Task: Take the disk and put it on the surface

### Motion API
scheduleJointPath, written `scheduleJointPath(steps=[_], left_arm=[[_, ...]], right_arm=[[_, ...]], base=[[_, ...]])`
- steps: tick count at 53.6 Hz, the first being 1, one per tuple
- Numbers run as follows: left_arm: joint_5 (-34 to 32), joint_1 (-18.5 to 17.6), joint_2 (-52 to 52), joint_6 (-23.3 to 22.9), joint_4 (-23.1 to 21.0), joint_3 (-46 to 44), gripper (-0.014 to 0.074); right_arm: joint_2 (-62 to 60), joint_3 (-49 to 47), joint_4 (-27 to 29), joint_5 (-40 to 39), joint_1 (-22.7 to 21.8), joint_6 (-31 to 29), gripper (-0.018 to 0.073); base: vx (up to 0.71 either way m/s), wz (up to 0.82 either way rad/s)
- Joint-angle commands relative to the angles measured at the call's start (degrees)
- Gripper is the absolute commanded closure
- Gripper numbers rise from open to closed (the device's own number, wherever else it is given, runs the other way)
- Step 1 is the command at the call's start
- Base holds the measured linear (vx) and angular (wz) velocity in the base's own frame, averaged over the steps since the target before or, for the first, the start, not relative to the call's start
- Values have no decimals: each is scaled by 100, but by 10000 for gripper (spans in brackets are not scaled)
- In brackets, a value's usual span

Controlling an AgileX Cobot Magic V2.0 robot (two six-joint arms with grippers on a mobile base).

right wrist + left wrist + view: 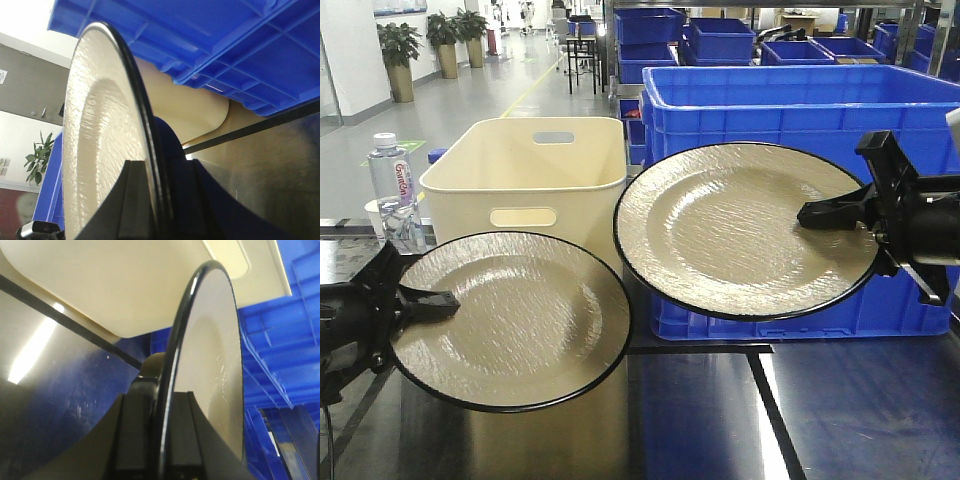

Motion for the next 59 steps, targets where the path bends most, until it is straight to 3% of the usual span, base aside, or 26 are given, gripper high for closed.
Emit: scheduleJointPath(steps=[1,20,28,34,52,59], left_arm=[[-151,-16,-245,-93,-486,-205,595],[-113,-16,-97,-93,-474,-205,595],[679,-40,345,-93,-467,-205,595],[961,-172,720,-82,-429,-205,595],[963,-589,1399,-85,-421,-205,580],[959,-583,1410,-67,-5,-205,526]], right_arm=[[-243,-243,607,-290,-22,22,567],[-243,-243,538,-200,-22,-33,567],[-243,-243,319,-128,-8,-233,567],[-243,-243,312,-59,-8,-297,567],[-243,-243,232,125,-3,-319,567],[-243,-243,183,131,-3,-319,567]], base=[[0,0],[0,0],[0,0],[0,0],[0,0],[0,0]])
